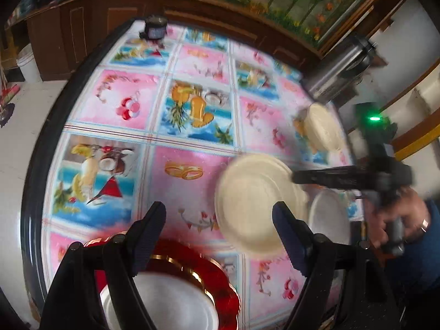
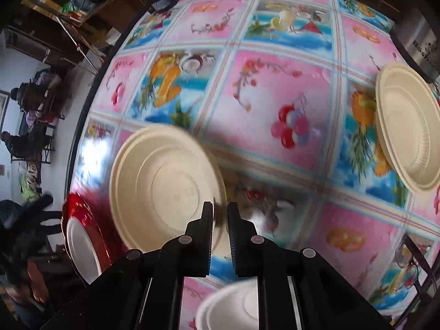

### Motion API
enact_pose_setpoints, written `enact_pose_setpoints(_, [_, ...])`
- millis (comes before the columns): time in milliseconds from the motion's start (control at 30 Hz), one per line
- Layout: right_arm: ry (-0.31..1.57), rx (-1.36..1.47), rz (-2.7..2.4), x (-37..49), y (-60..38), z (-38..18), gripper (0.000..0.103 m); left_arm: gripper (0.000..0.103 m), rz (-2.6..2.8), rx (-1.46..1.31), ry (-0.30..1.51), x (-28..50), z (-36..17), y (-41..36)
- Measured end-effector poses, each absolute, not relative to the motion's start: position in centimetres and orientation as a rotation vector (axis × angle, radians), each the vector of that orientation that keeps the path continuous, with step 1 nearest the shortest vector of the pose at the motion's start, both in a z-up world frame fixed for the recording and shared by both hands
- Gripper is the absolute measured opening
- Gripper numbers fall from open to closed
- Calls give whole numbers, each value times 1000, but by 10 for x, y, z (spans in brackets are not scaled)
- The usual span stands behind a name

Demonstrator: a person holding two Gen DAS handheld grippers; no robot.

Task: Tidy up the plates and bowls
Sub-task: 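Grasp the beige paper plate by its rim with the right tool, then carry the beige plate onto the red plate stack and release it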

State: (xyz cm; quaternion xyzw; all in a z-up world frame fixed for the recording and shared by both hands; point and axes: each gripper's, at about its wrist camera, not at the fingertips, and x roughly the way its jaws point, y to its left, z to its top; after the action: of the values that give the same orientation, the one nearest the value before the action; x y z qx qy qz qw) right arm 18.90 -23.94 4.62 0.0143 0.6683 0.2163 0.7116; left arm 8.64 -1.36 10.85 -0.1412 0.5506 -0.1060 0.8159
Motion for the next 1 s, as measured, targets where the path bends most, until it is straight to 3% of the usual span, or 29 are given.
enact_pose_setpoints(300, [1428, 38, 504, 175, -247, 54, 15, 79, -231, -248, 1329, 105, 68, -37])
enact_pose_setpoints(600, [1465, -22, 581, 170, -259, 49, 51, 78, -259, -214, 1397, 104, 50, -61])
enact_pose_setpoints(633, [1475, -23, 594, 169, -257, 46, 51, 73, -271, -209, 1400, 105, 47, -65])
enact_pose_setpoints(667, [1490, -18, 600, 168, -255, 42, 51, 52, -269, -203, 1404, 105, 43, -70])
enact_pose_setpoints(700, [1505, -11, 597, 167, -253, 37, 46, 38, -267, -204, 1413, 106, 40, -73])
enact_pose_setpoints(733, [1515, -8, 598, 166, -252, 34, 23, 36, -264, -205, 1413, 107, 38, -74])
enact_pose_setpoints(1000, [1437, 93, 565, 158, -263, 65, 21, 38, -249, -197, 1306, 106, 79, -67])
